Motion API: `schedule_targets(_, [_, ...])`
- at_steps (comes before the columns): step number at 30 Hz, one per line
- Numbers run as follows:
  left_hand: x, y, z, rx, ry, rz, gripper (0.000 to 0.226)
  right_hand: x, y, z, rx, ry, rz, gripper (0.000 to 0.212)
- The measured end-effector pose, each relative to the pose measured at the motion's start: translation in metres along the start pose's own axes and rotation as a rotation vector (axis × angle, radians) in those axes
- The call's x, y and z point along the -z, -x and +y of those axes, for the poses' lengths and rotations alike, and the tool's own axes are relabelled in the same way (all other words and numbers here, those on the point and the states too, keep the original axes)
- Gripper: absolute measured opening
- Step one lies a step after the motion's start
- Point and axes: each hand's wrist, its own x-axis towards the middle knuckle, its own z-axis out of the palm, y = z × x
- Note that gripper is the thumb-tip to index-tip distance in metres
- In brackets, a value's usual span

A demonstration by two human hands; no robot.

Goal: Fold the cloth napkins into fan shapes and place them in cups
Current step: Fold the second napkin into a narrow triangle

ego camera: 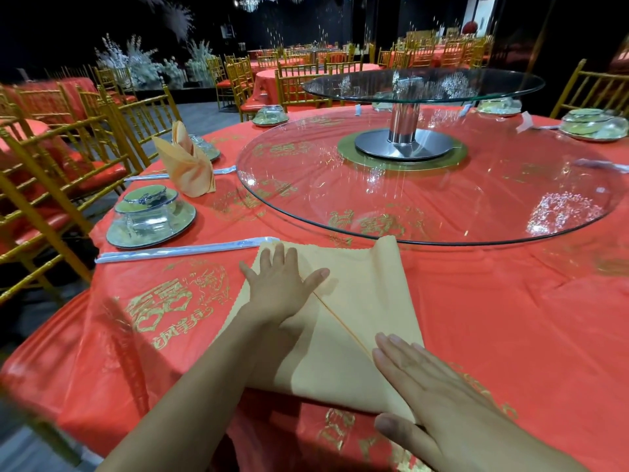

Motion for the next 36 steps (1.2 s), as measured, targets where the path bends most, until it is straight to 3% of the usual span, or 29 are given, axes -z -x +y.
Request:
schedule_targets(3, [0.011,0.015,0.021,-0.205,-0.015,0.128,0.071,0.024,-0.033,-0.027,-0.034,-0.062,-0.163,0.070])
schedule_targets(4, [0.009,0.024,0.031,-0.299,0.047,0.128,0.066,0.025,-0.034,-0.030,-0.001,-0.053,-0.329,0.069])
schedule_targets(5, [0.003,0.034,0.040,-0.388,0.121,0.097,0.062,0.032,-0.037,-0.028,-0.016,-0.115,-0.370,0.068])
schedule_targets(8, [-0.020,0.062,0.055,-0.616,0.182,0.114,0.046,0.048,-0.039,-0.024,0.008,-0.194,-0.292,0.082])
schedule_targets(9, [-0.027,0.064,0.053,-0.625,0.211,0.172,0.037,0.049,-0.044,-0.022,-0.014,-0.302,-0.293,0.085])
schedule_targets(10, [-0.031,0.064,0.049,-0.630,0.237,0.230,0.032,0.056,-0.052,-0.018,-0.064,-0.445,-0.337,0.075])
schedule_targets(12, [-0.034,0.064,0.044,-0.658,0.264,0.259,0.033,0.057,-0.062,0.000,-0.123,-0.595,-0.261,0.028])
schedule_targets(13, [-0.033,0.065,0.043,-0.676,0.251,0.264,0.037,0.054,-0.069,0.010,-0.182,-0.673,-0.214,0.026])
schedule_targets(16, [-0.033,0.070,0.043,-0.665,0.190,0.231,0.044,0.042,-0.093,0.024,-0.174,-0.492,-0.299,0.047])
schedule_targets(19, [-0.033,0.071,0.045,-0.650,0.168,0.226,0.047,0.020,-0.116,0.036,-0.096,-0.287,-0.371,0.111])
schedule_targets(21, [-0.033,0.070,0.044,-0.647,0.148,0.229,0.047,0.013,-0.127,0.042,-0.134,-0.209,-0.413,0.128])
schedule_targets(23, [-0.033,0.070,0.044,-0.640,0.142,0.218,0.046,0.007,-0.139,0.044,-0.190,-0.183,-0.400,0.118])
schedule_targets(26, [-0.033,0.071,0.044,-0.642,0.151,0.217,0.046,0.002,-0.147,0.048,-0.303,-0.137,-0.406,0.081])
schedule_targets(28, [-0.034,0.072,0.043,-0.636,0.192,0.224,0.047,0.003,-0.147,0.048,-0.357,-0.136,-0.408,0.074])
schedule_targets(31, [-0.034,0.072,0.043,-0.627,0.237,0.239,0.047,0.008,-0.139,0.045,-0.387,-0.181,-0.355,0.071])
schedule_targets(33, [-0.036,0.072,0.043,-0.626,0.200,0.244,0.046,0.014,-0.128,0.039,-0.304,-0.199,-0.288,0.070])
schedule_targets(36, [-0.035,0.070,0.044,-0.635,0.239,0.204,0.044,0.021,-0.109,0.021,-0.122,-0.255,-0.213,0.102])
